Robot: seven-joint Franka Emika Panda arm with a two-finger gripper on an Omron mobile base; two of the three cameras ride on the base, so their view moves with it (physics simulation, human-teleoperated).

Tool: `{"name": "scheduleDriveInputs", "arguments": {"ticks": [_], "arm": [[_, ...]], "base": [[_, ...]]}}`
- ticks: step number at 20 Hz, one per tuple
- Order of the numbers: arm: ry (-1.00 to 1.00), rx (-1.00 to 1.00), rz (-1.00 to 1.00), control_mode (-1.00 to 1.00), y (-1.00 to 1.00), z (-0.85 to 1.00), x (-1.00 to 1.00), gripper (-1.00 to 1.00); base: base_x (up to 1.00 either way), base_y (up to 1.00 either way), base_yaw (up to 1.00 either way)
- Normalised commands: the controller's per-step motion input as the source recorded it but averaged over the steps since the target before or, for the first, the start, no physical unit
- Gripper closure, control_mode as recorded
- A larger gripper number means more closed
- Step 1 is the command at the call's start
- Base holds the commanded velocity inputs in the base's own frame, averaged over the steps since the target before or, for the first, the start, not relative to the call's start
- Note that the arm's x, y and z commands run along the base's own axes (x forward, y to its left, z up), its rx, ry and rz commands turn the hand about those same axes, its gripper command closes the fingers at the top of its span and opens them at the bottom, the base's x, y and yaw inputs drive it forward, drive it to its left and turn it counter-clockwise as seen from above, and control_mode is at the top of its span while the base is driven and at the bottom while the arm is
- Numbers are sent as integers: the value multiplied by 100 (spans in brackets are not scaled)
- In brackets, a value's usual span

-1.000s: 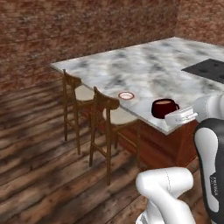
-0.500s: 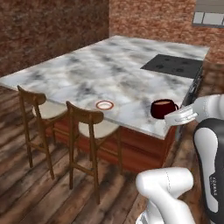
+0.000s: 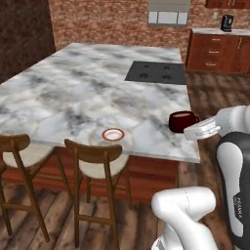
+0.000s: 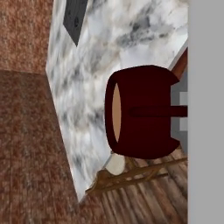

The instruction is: Pick the cup of tea, navigate to the dining table, and place it on the saucer.

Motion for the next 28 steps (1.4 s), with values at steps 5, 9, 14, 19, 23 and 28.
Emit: {"name": "scheduleDriveInputs", "arguments": {"ticks": [5, 9, 14, 19, 23, 28], "arm": [[0, 0, 0, 100, 0, 0, 0, 100], [0, 0, 0, 100, 0, 0, 0, 100], [0, 0, 0, 100, 0, 0, 0, 100], [0, 0, 0, 100, 0, 0, 0, 100], [0, 0, 0, 100, 0, 0, 0, 100], [0, 0, 0, 100, 0, 0, 0, 100]], "base": [[4, 73, -31], [64, 27, -27], [62, 6, -26], [59, 4, -16], [0, 0, 0], [0, 0, 0]]}}
